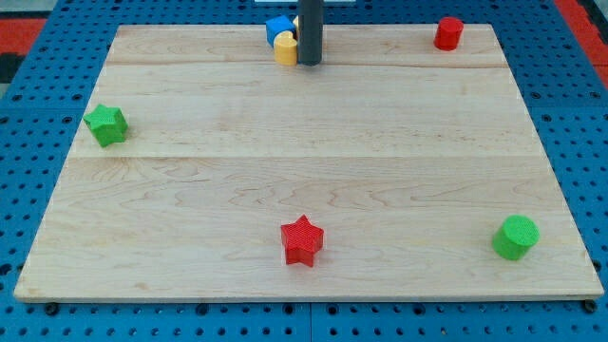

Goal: Move the green star closer to the red star

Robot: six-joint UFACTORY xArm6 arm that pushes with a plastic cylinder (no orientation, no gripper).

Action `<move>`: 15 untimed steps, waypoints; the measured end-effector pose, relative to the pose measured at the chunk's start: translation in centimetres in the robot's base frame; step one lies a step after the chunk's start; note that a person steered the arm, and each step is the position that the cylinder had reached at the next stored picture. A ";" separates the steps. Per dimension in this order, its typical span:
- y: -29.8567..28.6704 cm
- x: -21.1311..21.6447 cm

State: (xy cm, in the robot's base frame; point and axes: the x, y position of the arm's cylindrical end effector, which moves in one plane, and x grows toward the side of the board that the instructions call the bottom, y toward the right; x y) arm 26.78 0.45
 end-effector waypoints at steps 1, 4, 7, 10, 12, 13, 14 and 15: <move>-0.2 0.0; -6.6 6.9; -25.2 5.2; -29.1 11.2; -22.0 15.9; -19.1 16.6; -19.3 15.2; -17.5 13.9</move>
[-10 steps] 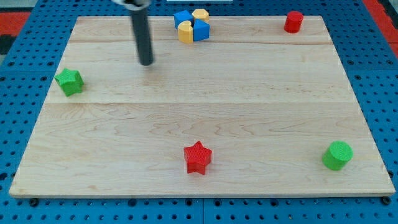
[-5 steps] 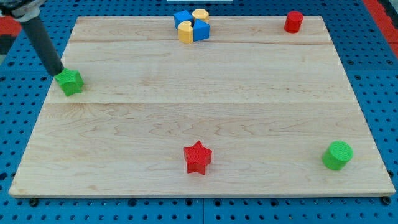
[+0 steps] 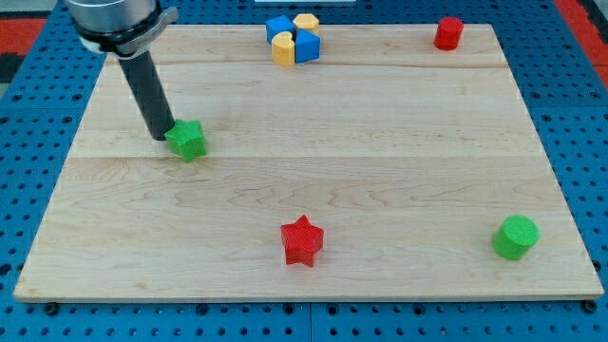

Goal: Move the green star closer to the red star

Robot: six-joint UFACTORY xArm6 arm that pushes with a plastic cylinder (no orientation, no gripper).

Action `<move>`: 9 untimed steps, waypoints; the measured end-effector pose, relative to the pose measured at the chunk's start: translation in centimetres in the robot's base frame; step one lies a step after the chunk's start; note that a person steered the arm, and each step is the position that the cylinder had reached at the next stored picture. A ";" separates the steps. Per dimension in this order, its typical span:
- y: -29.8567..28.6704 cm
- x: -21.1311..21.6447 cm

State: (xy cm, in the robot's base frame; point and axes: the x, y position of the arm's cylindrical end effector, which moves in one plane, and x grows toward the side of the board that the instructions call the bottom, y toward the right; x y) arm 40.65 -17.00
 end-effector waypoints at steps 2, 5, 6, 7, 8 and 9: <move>5.5 0.0; 6.3 5.0; 6.5 6.7; 6.9 7.9; 7.5 7.9; 8.9 7.9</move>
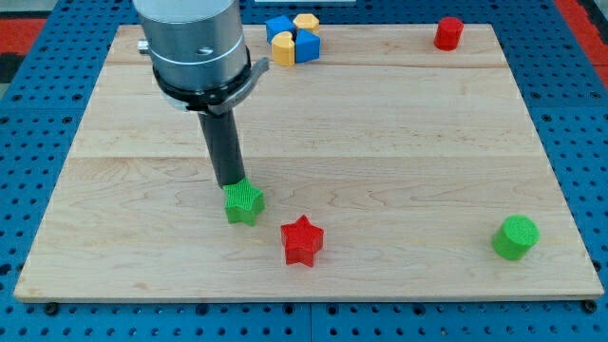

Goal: Move the green star closer to the red star

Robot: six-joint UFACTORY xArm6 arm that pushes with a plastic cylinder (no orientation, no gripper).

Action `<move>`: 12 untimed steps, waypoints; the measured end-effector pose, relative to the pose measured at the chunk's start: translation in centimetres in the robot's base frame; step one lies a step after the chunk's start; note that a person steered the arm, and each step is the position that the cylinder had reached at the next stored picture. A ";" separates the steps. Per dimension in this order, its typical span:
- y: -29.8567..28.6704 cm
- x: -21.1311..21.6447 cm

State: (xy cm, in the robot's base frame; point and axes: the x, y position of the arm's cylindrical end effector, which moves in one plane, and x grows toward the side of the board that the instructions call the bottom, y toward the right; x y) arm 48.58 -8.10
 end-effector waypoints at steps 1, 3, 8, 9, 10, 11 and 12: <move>1.0 -0.1; 1.6 0.9; 1.8 2.9; 1.8 3.3; 1.8 3.7; 1.8 3.8; 1.7 1.8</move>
